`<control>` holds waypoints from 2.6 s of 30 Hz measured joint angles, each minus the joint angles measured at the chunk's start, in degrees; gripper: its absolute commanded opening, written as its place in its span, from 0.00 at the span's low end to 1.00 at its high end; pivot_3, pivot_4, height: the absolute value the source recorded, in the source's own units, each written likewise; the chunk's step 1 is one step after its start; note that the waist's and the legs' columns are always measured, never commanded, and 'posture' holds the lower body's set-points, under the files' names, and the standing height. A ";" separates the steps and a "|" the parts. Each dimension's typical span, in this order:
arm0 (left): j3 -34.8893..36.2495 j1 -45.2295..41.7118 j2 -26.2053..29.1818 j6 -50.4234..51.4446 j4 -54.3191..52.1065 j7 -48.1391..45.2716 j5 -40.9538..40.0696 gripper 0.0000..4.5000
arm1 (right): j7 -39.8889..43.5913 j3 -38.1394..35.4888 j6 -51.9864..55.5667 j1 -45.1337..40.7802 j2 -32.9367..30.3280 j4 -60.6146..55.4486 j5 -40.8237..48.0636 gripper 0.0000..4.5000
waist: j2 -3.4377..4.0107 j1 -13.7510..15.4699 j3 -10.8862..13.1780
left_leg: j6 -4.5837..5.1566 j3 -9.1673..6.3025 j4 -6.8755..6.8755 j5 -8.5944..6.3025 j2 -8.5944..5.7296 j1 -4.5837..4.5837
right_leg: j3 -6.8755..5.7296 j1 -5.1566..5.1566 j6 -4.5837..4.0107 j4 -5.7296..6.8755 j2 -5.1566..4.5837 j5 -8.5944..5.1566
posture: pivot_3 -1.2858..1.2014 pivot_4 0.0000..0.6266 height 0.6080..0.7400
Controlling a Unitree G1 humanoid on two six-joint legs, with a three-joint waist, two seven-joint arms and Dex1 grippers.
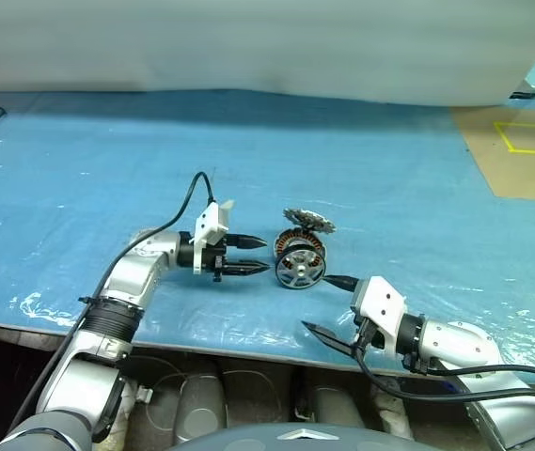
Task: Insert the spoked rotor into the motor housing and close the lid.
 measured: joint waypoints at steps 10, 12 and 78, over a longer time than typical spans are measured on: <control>-0.72 0.02 0.38 -1.61 1.04 -0.09 1.30 0.58 | -0.75 4.62 -4.08 -6.71 3.46 11.53 -1.67 0.99 | 0.00 -0.09 -0.01 | 0.00 0.00 0.01 0.00 0.02 0.00 | 0.00 -0.02 -0.33 0.02 0.00 0.19 | 0.52 0.24 1.00; -0.83 0.05 0.38 -1.98 1.04 -0.08 1.52 0.58 | -1.67 5.30 -4.43 -8.24 4.69 13.46 -2.57 0.99 | 0.00 -0.08 -0.01 | 0.00 0.01 0.02 0.00 0.01 -0.01 | 0.00 -0.02 -0.34 0.04 0.00 0.19 | 0.52 0.24 1.00; -1.14 0.51 -2.99 -6.06 5.33 3.59 3.39 0.58 | 26.55 12.64 21.14 -55.63 -9.81 19.06 11.55 0.99 | 0.11 0.18 -0.02 | 0.01 0.01 0.71 0.01 0.14 -0.18 | 0.03 -0.29 -0.68 0.98 0.01 0.12 | 0.52 0.24 1.00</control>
